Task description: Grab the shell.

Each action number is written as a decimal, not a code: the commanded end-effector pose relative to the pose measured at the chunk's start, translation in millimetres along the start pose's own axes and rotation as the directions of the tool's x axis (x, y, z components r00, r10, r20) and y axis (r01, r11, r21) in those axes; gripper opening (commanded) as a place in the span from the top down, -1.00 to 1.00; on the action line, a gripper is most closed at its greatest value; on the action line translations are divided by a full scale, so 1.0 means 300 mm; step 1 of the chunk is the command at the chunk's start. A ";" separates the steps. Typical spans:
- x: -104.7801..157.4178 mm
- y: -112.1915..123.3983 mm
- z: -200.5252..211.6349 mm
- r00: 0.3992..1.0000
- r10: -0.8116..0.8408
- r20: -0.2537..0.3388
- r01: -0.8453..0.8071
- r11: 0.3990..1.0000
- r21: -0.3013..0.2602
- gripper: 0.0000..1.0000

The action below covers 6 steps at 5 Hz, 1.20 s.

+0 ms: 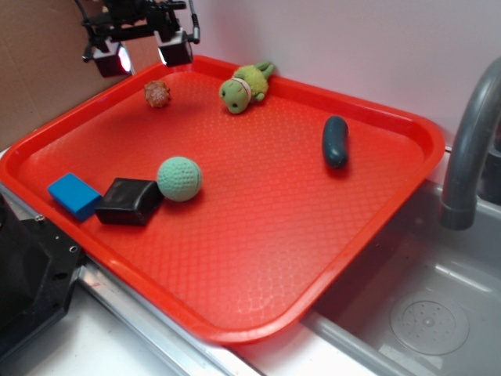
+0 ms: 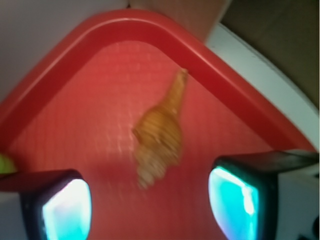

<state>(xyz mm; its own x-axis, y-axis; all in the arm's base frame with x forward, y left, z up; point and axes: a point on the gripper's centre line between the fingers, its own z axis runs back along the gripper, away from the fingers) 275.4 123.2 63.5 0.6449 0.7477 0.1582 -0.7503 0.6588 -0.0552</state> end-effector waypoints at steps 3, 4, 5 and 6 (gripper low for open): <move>0.095 0.030 -0.134 0.993 0.080 -0.082 -0.076 0.995 0.058 1.00; 0.075 0.024 -0.039 0.994 -0.020 -0.109 0.027 0.998 0.065 1.00; -0.018 -0.032 0.144 0.951 -0.265 -0.158 0.277 0.959 0.063 1.00; -0.181 -0.072 0.315 0.858 -0.496 -0.133 0.505 0.862 0.039 1.00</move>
<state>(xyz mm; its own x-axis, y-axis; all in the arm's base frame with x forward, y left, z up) 245.4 44.9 134.0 0.9470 0.3205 -0.0239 -0.3179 0.9451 0.0755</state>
